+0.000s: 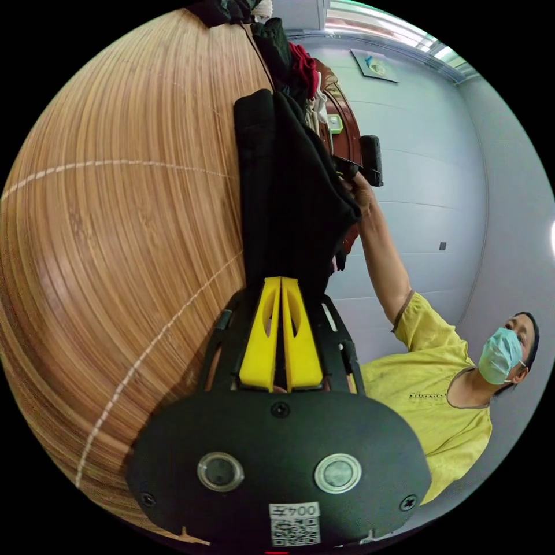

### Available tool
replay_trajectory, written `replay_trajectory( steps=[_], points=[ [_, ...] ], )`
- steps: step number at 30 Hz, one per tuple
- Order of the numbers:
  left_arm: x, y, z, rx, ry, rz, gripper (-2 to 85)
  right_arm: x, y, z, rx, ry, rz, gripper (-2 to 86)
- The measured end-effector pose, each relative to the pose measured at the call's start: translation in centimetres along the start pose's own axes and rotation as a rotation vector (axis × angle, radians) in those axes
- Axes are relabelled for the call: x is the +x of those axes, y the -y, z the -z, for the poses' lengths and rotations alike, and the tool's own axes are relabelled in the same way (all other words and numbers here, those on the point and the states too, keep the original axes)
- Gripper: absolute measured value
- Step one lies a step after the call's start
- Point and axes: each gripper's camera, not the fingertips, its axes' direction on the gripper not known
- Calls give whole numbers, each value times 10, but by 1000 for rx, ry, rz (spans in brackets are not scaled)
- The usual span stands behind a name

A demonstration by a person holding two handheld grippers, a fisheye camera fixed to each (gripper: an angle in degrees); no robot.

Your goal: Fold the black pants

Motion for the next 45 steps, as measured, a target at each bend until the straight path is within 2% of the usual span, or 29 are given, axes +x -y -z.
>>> replay_trajectory(
  steps=[4,8,14,17,19,22,24,26,27,28,29,34,38,45],
  points=[
    [6,-27,9,86,52,2,1,48,-99,39,428,241,-121,80],
    [30,-74,23,188,151,-61,1,45,-206,30,600,246,-111,74],
    [97,-181,38,348,331,-177,3,9,-385,-44,818,164,-187,51],
    [130,-225,37,339,464,-205,4,-17,-433,-82,833,32,-179,71],
    [159,-254,34,322,592,-236,4,-46,-447,-105,798,-212,-94,73],
    [194,-284,31,349,759,-291,5,-74,-463,-115,866,-407,-2,60],
    [211,-298,28,381,822,-326,6,-78,-470,-120,932,-440,-7,45],
    [219,-306,25,402,841,-348,6,-65,-460,-131,864,-331,22,36],
    [220,-307,23,399,841,-336,7,-50,-445,-142,738,-174,74,38],
    [218,-305,21,387,831,-316,8,-35,-436,-153,702,-30,101,41],
    [218,-303,20,379,827,-309,8,-29,-434,-157,720,7,107,43],
    [213,-273,11,320,832,-293,13,11,-395,-186,680,-56,4,108],
    [204,-228,22,332,774,-266,15,49,-357,-197,673,-15,-67,123],
    [195,-56,78,277,691,-308,38,119,-238,-203,598,94,-137,137]
  ],
)
